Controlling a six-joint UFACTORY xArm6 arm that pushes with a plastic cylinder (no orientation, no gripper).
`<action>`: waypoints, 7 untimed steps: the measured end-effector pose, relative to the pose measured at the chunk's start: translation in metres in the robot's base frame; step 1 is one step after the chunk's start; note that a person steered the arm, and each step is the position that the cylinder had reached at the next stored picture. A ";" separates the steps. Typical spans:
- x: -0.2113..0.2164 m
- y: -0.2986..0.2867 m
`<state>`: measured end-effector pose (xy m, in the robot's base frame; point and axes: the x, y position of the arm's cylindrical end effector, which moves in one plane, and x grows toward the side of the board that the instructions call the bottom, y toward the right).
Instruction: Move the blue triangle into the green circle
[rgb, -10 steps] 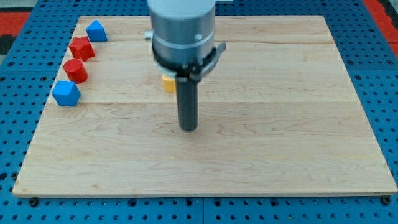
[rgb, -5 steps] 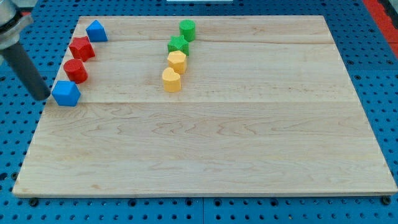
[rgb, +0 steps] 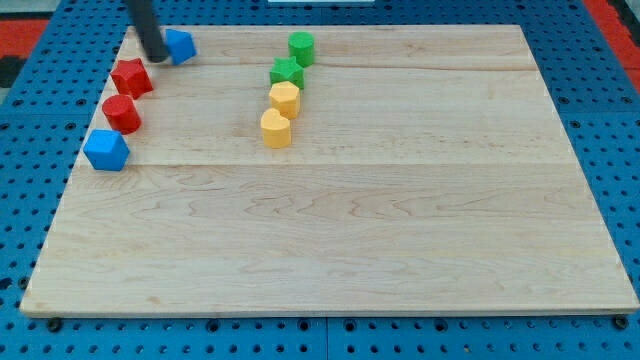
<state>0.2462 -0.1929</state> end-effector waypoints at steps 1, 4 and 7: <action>0.004 0.004; -0.047 0.051; -0.017 0.040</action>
